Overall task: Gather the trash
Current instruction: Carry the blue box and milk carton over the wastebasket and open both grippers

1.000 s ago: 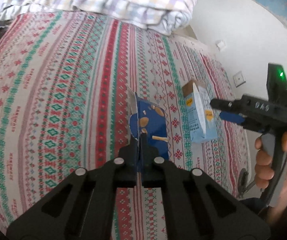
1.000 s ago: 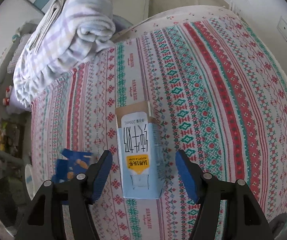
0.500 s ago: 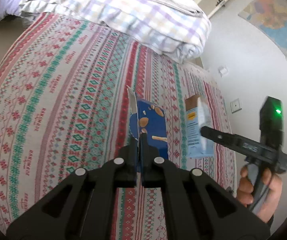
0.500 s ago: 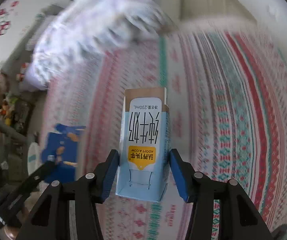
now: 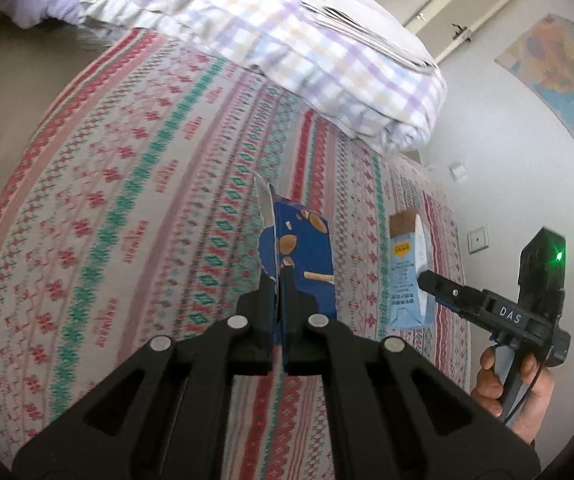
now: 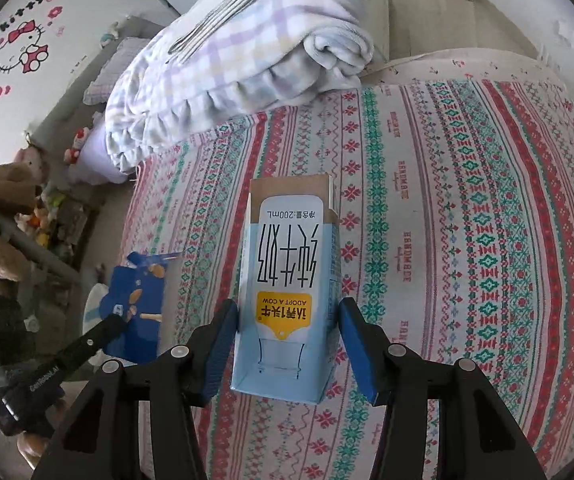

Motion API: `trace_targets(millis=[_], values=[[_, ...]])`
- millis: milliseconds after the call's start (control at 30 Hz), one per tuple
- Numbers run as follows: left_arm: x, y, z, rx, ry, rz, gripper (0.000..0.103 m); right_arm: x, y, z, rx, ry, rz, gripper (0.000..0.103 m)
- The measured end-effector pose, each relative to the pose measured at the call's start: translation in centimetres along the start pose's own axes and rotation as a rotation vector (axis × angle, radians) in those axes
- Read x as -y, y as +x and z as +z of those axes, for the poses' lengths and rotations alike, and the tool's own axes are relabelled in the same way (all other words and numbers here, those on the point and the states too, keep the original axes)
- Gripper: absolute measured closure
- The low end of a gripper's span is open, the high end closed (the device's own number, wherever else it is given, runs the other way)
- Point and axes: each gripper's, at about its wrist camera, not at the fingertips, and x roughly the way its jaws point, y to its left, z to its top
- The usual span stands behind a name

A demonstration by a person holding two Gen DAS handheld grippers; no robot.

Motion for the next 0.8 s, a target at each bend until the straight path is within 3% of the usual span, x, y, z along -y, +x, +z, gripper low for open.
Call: trace_targets(millis=[133,233,333,500,567,600,700,800], values=[[-3.4,-2.0,1.2,0.003,-0.082,-0.001,0.1,0.1,0.1,-0.1,-0.005,0.006,-0.004,0.05],[-8.3,-5.5,2.9,0.062,-0.203,-0.012,0.1,0.1,0.1,-0.1,-0.004,0.006,-0.001,0.05],[-13.5,-9.3,4.2,0.142,-0.298,0.023,0.099,0.0,0.2,0.0,0.0,0.011,0.001,0.05],[-24.0,-14.1,4.3,0.237,-0.439,0.262,0.1,-0.6,0.9,-0.2,-0.018,0.021,0.035,0.05],[-26.5,-14.1,3.7,0.219,-0.51,0.269,0.1,-1.3,1.2,-0.4,-0.024,0.006,0.04,0.05],[-27.8,-13.7,3.4,0.192,-0.546,0.229,0.1,-1.9,1.4,-0.5,-0.027,-0.002,0.044,0.05],[-28.4,-12.6,3.5,0.156,-0.552,0.182,0.1,-3.2,2.0,-0.9,-0.039,-0.009,0.078,0.05],[-27.8,-12.2,3.6,0.147,-0.536,0.216,0.1,-4.7,2.4,-1.4,-0.035,-0.024,0.094,0.05]])
